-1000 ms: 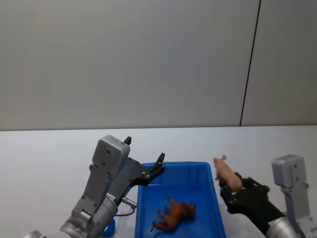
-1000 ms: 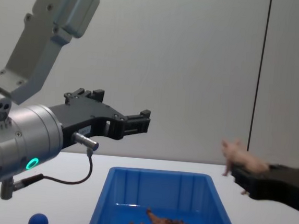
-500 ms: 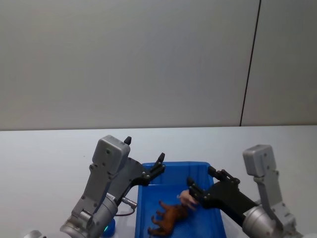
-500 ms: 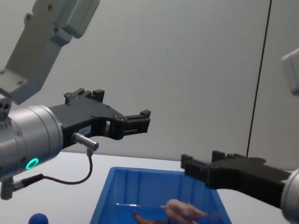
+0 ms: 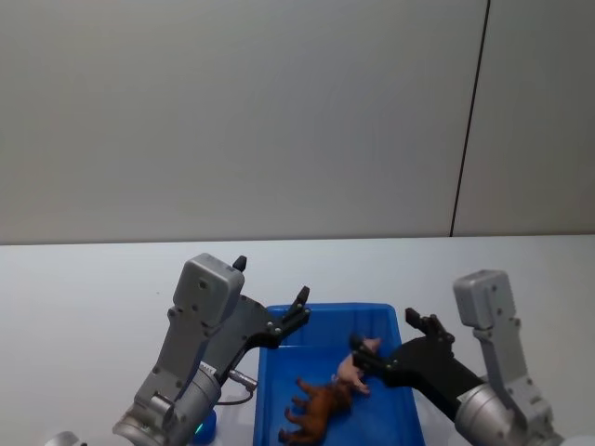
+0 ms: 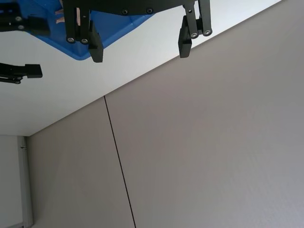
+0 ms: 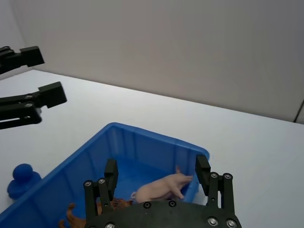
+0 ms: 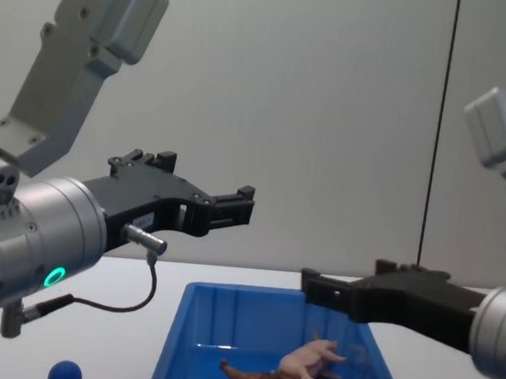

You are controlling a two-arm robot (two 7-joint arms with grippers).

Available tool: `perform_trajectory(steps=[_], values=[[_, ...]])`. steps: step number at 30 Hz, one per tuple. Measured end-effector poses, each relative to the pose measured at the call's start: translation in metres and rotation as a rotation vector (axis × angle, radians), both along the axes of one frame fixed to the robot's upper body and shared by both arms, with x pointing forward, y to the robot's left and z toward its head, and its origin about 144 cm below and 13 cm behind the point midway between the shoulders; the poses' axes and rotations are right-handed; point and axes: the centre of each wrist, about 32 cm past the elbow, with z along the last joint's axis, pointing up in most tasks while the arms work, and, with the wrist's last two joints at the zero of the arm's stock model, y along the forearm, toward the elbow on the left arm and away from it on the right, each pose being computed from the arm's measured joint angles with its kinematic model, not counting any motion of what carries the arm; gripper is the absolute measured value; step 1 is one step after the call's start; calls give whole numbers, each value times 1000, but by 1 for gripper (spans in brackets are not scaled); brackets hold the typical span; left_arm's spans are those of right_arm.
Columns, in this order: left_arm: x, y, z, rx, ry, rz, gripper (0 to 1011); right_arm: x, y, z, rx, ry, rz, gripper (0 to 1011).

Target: Pick up the two dolls from the table and place them into the box.

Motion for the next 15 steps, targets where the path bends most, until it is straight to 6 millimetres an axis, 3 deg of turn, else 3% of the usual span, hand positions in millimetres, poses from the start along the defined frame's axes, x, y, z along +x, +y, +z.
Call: perform_trajectory(steps=[15], values=[[0, 0, 0, 0, 0, 0, 1001, -29, -23, -7, -16, -45, -192, 1001]])
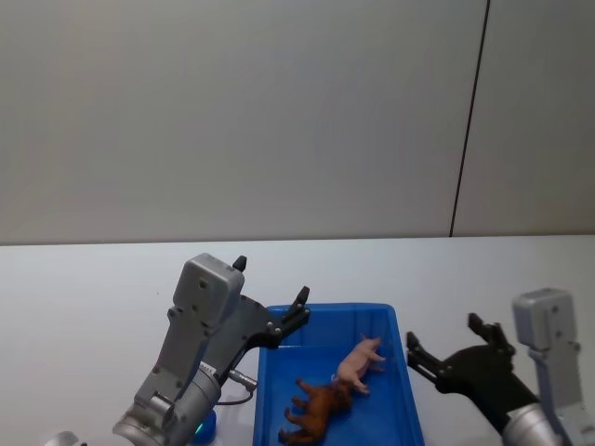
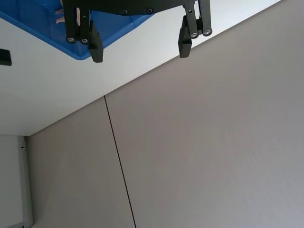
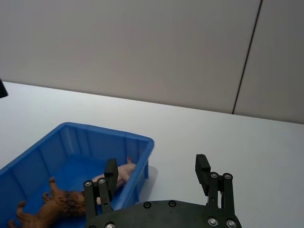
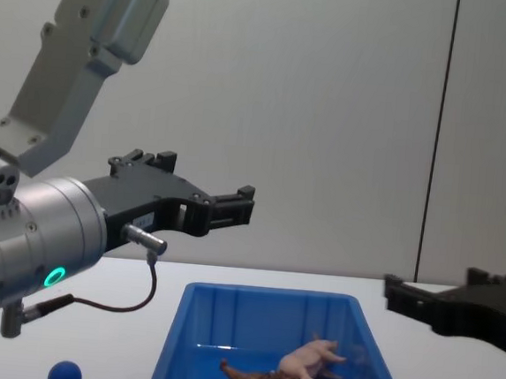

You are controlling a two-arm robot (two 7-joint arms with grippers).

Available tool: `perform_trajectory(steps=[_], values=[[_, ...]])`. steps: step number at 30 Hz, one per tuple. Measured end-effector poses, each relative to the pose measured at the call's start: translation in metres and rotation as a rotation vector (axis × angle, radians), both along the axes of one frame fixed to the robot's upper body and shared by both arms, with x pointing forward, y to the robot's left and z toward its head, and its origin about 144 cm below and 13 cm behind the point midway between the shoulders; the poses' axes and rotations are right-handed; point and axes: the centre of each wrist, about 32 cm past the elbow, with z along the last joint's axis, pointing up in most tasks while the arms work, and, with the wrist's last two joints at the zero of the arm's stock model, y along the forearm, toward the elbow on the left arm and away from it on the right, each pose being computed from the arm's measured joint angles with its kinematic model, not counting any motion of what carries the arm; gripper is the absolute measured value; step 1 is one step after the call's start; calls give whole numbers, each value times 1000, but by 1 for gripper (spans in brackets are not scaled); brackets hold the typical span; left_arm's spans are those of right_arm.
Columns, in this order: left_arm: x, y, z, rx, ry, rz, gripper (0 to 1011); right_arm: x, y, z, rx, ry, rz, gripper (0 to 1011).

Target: Pick up the two dolls from the table and place them into the box.

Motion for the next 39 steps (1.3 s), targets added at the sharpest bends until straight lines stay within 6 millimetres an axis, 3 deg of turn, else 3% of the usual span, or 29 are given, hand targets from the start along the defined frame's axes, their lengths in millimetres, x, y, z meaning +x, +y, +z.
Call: perform_trajectory(steps=[22, 39], values=[[-1, 1, 0, -1, 11, 7, 1001, -21, -16, -5, 4, -29, -102, 1001], [-13, 19, -1, -24, 144, 93, 1001, -24, -18, -5, 3, -32, -116, 1001]])
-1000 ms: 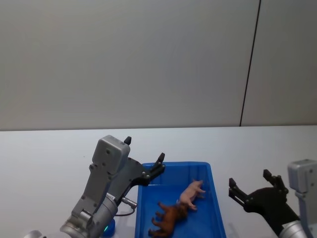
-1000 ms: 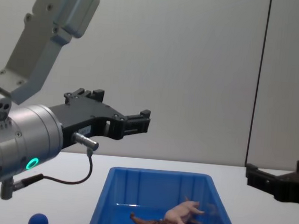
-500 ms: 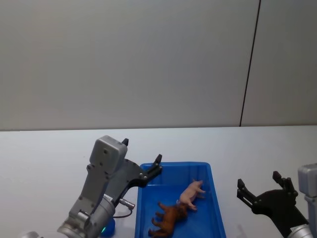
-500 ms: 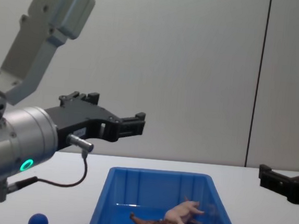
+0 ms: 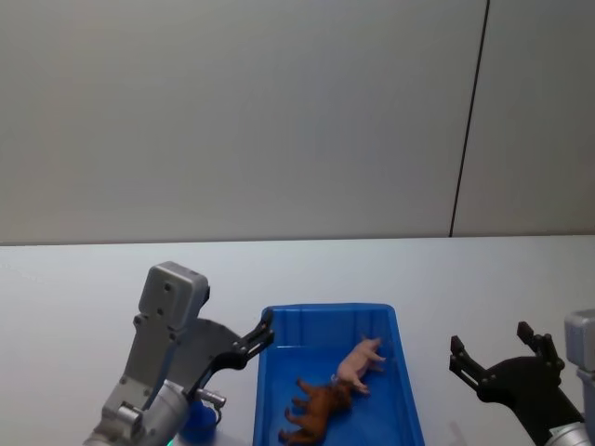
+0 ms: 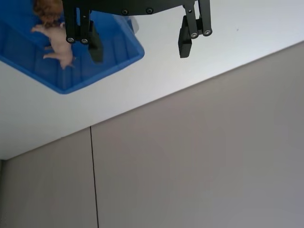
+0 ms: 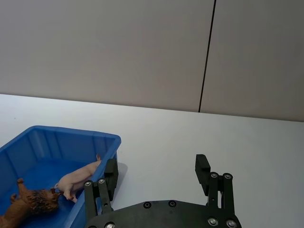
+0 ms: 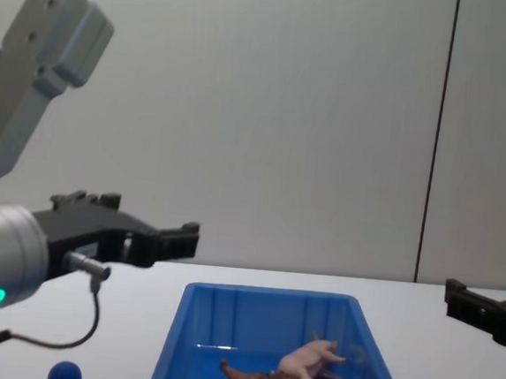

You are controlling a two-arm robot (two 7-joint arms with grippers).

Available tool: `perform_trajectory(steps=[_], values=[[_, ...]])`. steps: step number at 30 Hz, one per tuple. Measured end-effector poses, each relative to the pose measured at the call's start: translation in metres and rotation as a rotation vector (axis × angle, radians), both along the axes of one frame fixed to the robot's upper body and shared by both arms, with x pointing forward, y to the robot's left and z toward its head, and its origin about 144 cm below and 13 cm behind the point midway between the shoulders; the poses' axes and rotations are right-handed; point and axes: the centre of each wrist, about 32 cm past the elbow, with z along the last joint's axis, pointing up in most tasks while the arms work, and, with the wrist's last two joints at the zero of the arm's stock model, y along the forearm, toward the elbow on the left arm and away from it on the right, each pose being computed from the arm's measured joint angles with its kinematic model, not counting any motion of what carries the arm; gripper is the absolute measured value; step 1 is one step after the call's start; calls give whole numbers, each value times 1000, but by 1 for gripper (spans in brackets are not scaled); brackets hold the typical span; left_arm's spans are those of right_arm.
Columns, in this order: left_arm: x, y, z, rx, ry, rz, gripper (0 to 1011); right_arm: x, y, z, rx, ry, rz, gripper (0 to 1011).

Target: Pick up the two dolls from the table and place them into the box.

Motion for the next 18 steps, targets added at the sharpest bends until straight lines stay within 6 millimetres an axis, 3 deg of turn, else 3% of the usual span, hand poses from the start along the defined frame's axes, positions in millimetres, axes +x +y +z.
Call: perform_trajectory(steps=[18], values=[[-12, 22, -12, 35, 180, 62, 1001, -1, -1, 0, 0, -2, -4, 1001]])
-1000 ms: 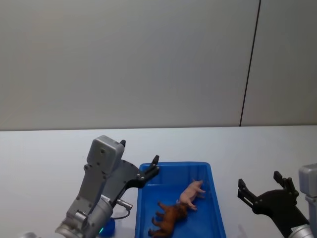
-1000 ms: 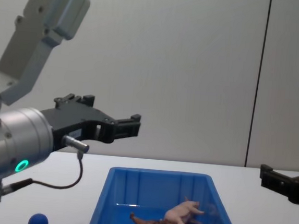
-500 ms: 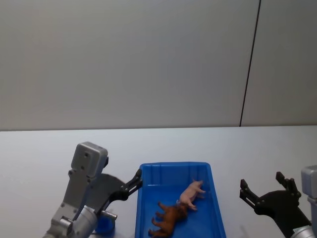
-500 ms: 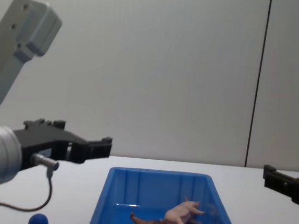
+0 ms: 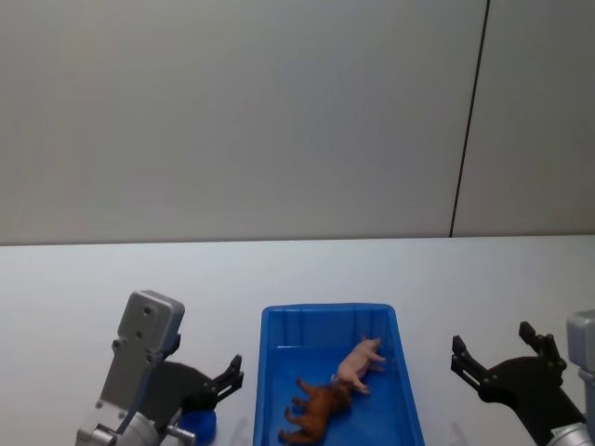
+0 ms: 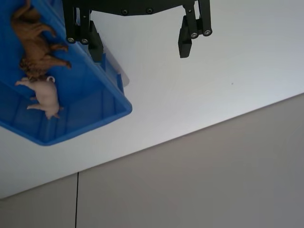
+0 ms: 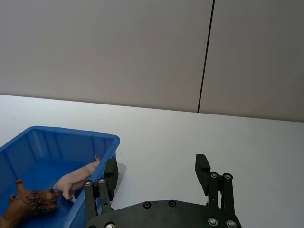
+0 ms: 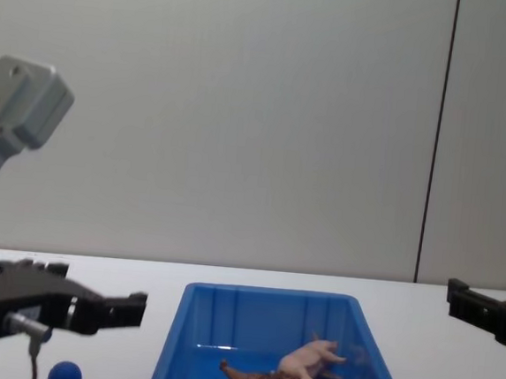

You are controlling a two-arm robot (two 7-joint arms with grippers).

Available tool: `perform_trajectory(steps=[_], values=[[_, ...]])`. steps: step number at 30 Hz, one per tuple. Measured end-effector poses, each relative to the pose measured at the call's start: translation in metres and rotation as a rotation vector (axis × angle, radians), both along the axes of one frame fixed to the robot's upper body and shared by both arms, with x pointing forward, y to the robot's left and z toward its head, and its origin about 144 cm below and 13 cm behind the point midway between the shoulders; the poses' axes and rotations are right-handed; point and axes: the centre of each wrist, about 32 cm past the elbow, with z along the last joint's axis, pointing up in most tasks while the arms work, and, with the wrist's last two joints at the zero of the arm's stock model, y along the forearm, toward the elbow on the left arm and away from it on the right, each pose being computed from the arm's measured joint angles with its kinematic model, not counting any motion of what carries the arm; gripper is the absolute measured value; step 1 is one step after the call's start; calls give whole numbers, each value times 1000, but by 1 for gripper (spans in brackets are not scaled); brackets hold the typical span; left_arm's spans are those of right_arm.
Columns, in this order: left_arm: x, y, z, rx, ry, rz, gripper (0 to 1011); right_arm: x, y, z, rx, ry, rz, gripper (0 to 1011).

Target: Pick up the two dolls from the table and place them into the box.

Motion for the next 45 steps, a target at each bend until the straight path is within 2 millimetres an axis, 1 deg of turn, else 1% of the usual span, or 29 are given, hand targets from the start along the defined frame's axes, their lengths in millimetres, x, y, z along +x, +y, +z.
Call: perform_trajectory(steps=[16, 20, 21, 24, 25, 26, 27, 31, 32, 33, 34, 35, 37, 39, 45], values=[[0, 13, -21, 16, 115, 29, 1000, 0, 0, 0, 0, 0, -1, 1001], [3, 15, -25, 13, 132, 27, 930, 0, 0, 0, 0, 0, -1, 1001], [4, 16, -27, 12, 139, 27, 884, 0, 0, 0, 0, 0, -1, 1001], [6, 17, -29, 9, 147, 26, 835, 0, 0, 0, 0, 0, -1, 1001], [8, 17, -31, 8, 152, 25, 782, 0, 0, 0, 0, 0, -1, 1001], [8, 17, -32, 8, 154, 26, 764, 0, 0, 0, 0, 0, -1, 1001], [10, 18, -33, 8, 158, 26, 707, 0, 0, 0, 0, 0, -1, 1001], [12, 19, -35, 7, 164, 27, 628, 0, 0, 0, 0, 1, -1, 1001], [13, 20, -36, 7, 166, 28, 565, 0, 0, 0, 0, 1, -1, 1001], [13, 20, -36, 7, 167, 29, 545, 0, 0, 0, 0, 1, -1, 1001], [14, 20, -37, 7, 168, 30, 482, 0, 0, 0, 0, 1, -1, 1001], [14, 21, -37, 7, 169, 31, 461, 0, 0, 0, 0, 1, -1, 1001], [15, 21, -38, 6, 169, 32, 383, 0, 0, 0, 0, 1, -1, 1001], [15, 21, -38, 5, 169, 33, 345, 0, 0, 0, 0, 1, -1, 1001], [15, 23, -38, 0, 158, 37, 296, 0, 0, 0, 0, 1, -1, 1001]])
